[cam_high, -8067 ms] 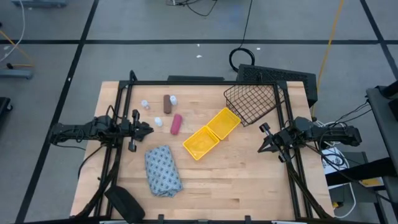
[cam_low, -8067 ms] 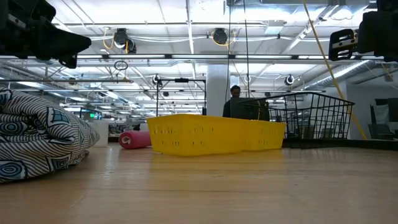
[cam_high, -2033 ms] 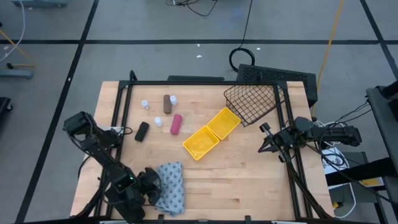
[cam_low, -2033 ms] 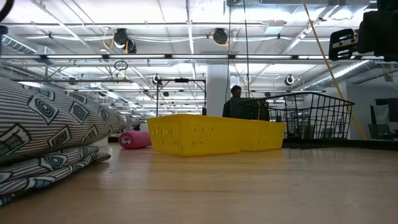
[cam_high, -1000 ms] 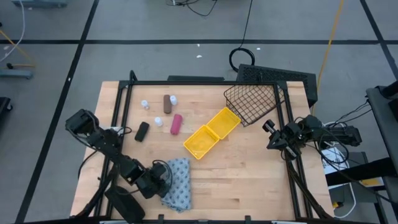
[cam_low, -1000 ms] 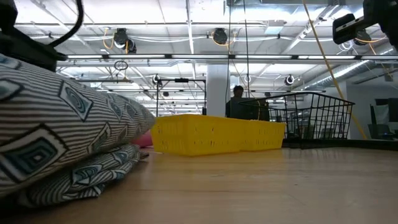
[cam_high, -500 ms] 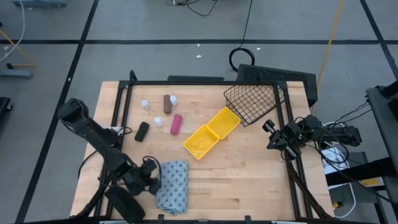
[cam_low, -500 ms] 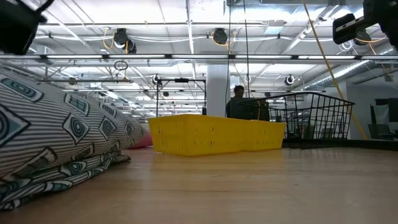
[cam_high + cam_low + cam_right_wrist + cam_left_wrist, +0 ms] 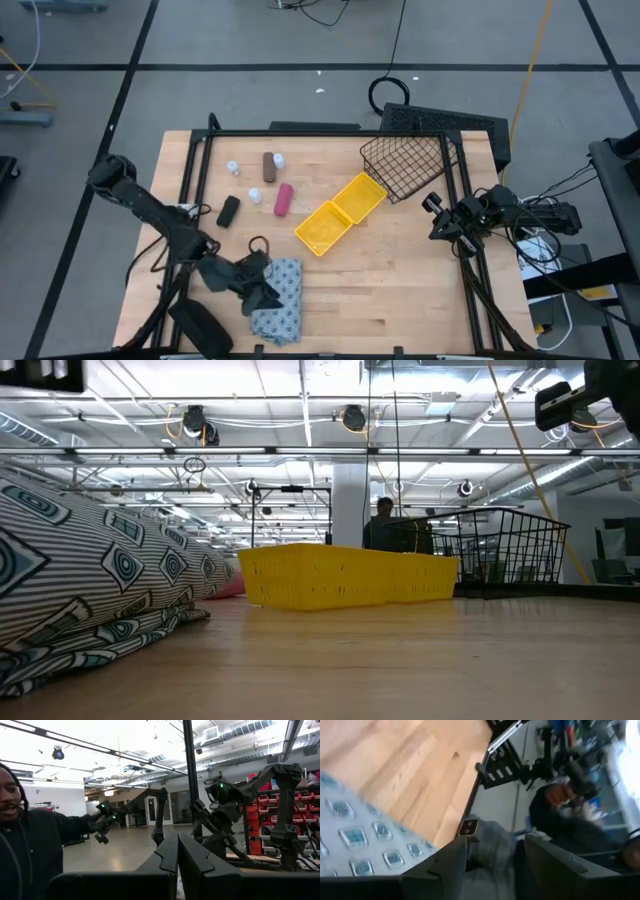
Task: Pick & place medical supplies in basket/bin
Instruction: Put the hospital gown into the black wire basket
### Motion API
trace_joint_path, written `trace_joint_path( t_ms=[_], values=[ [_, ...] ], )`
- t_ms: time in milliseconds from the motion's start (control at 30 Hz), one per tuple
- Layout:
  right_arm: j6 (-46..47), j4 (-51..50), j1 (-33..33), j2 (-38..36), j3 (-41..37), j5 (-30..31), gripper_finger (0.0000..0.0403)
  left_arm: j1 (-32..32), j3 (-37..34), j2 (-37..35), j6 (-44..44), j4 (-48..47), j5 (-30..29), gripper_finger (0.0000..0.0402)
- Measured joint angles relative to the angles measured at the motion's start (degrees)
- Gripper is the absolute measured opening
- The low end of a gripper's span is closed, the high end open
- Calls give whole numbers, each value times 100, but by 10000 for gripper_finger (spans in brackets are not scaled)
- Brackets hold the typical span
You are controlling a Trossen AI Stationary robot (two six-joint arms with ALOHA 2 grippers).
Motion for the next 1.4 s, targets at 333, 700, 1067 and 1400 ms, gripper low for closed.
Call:
trace_joint_path(
  t_ms=[333,700,1067,1400],
  values=[
    [-4,-33,0,0,0,0,0,326,3097,1548,1368,-3510,632,209],
    [-194,-83,-1,0,0,0,0,-11,5562,3745,1156,-5747,1093,209],
    [-304,-143,-2,0,0,12,0,-568,6901,5131,712,-7072,-325,209],
    [-329,-242,0,0,0,24,0,-901,6932,5775,623,-7318,-116,209]
  ],
)
